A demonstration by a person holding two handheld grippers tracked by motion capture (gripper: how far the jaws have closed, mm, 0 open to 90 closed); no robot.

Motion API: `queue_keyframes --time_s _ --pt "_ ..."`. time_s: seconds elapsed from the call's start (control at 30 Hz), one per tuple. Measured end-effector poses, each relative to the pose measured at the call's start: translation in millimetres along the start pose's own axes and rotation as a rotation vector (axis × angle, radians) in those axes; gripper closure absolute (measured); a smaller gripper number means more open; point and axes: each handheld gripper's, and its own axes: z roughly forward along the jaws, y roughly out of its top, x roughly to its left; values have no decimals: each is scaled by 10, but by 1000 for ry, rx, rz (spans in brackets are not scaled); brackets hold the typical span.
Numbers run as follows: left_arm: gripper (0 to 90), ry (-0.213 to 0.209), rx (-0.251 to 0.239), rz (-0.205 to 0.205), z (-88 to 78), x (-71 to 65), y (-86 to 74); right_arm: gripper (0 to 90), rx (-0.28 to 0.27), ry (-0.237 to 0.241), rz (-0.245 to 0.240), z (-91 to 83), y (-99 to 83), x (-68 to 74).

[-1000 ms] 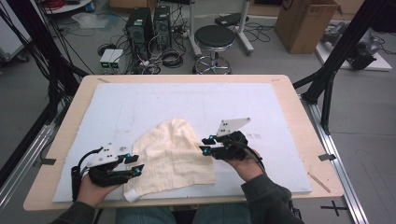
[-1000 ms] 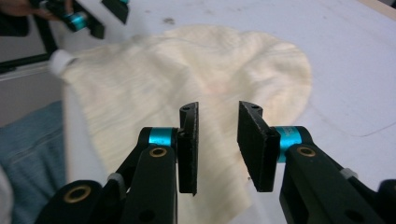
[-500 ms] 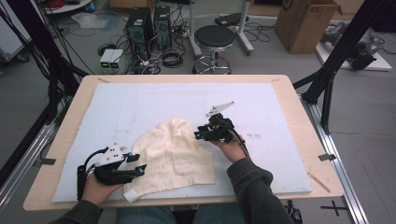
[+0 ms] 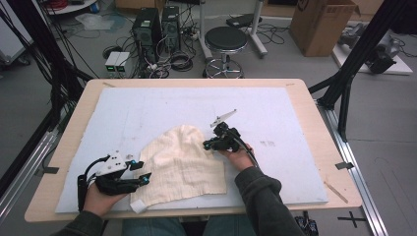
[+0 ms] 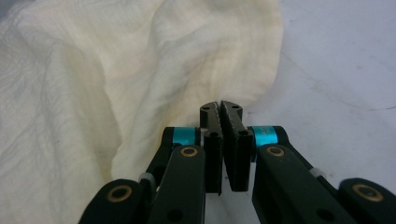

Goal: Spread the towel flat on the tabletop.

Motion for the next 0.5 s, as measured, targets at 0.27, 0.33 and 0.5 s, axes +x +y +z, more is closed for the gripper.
queue_keyframes --time_s 0.27,0.33,0.5 --pt "481 -4 -4 -4 22 -14 14 875 5 -100 -24 -424 -19 -23" --pt "480 -2 -5 -6 25 -19 17 875 7 -126 -29 -513 -9 -65" --pt "479 3 -6 -11 18 1 13 875 37 -208 -44 -591 80 -196"
